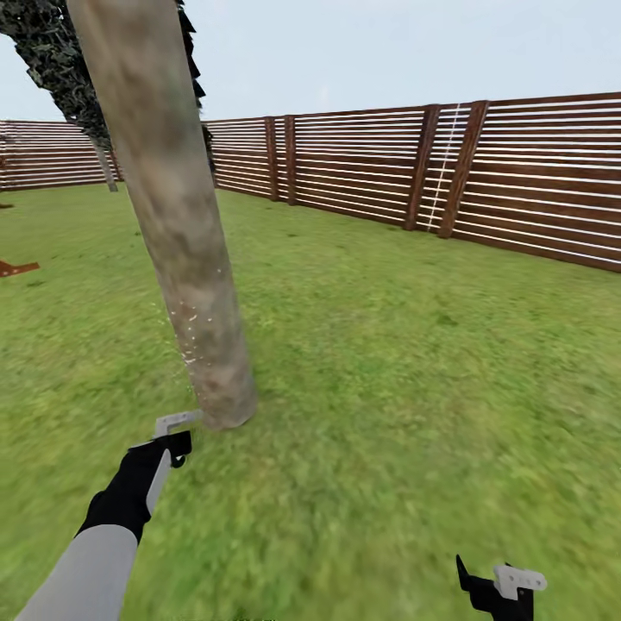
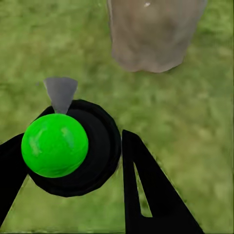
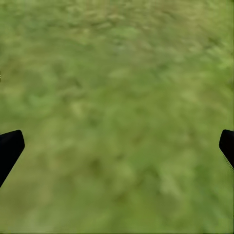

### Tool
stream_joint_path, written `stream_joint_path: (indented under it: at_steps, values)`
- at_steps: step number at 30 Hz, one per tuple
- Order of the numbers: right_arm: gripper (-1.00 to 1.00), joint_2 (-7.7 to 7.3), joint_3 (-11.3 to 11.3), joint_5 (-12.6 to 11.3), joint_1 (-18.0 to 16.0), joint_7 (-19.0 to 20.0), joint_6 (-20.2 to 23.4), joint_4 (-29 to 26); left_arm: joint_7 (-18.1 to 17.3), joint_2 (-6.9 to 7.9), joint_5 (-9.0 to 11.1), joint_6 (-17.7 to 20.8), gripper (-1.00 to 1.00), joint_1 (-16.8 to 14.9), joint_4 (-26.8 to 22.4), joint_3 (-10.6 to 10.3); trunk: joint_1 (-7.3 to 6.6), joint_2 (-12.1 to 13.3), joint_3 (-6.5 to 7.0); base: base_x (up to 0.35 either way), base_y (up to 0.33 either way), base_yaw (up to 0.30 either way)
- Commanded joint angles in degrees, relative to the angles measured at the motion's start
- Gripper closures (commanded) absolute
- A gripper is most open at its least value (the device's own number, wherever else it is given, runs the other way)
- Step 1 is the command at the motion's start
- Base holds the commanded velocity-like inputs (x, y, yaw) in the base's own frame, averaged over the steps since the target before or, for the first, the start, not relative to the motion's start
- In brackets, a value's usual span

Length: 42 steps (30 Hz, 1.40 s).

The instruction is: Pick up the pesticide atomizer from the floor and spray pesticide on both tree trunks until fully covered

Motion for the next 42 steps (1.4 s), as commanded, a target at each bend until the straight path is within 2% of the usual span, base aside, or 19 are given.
stream_joint_path:
  at_steps: [1,9,13,20,28,36,39,42]
  values:
    - [-1.00,0.00,0.0,0.0,0.0,0.0,0.0,0.0,1.3,0.02,0.2,0.0,1.00,0.0,0.0,-0.1,0.00,0.0,0.00,0.000,-0.275,0.172]
    - [-1.00,0.00,0.0,0.0,0.0,0.0,0.0,0.0,2.6,-0.37,0.3,-0.2,1.00,0.0,0.5,-0.3,0.00,0.0,0.00,0.000,-0.275,0.032]
    - [-1.00,0.00,0.0,0.0,0.0,0.0,0.0,0.0,2.5,0.19,0.2,0.2,1.00,0.0,0.5,0.0,0.00,0.0,0.10,0.081,-0.271,0.233]
    - [-1.00,0.00,0.0,0.0,0.0,0.0,0.0,0.0,2.6,0.24,0.1,0.6,1.00,0.0,0.5,0.0,0.00,0.0,0.30,0.199,-0.234,0.235]
    - [-1.00,-0.08,-0.1,0.0,0.0,0.0,0.0,0.0,2.5,0.08,0.1,0.6,1.00,0.0,0.5,-0.5,0.00,0.0,0.31,0.124,-0.249,0.011]
    - [-1.00,-0.09,-0.1,0.0,0.0,0.0,0.0,0.0,2.6,0.41,0.0,0.7,1.00,0.0,0.3,0.1,0.00,0.0,0.31,0.062,-0.262,0.000]
    - [-1.00,-0.05,0.0,0.0,0.0,0.0,0.0,-0.1,2.6,0.65,0.0,4.0,1.00,0.0,0.5,0.2,0.00,0.0,0.31,0.234,-0.193,0.054]
    - [-1.00,0.00,0.0,0.0,0.0,0.0,0.0,-0.1,2.5,1.07,0.1,5.1,1.00,0.0,0.5,0.2,0.00,0.0,0.31,0.243,-0.187,0.247]
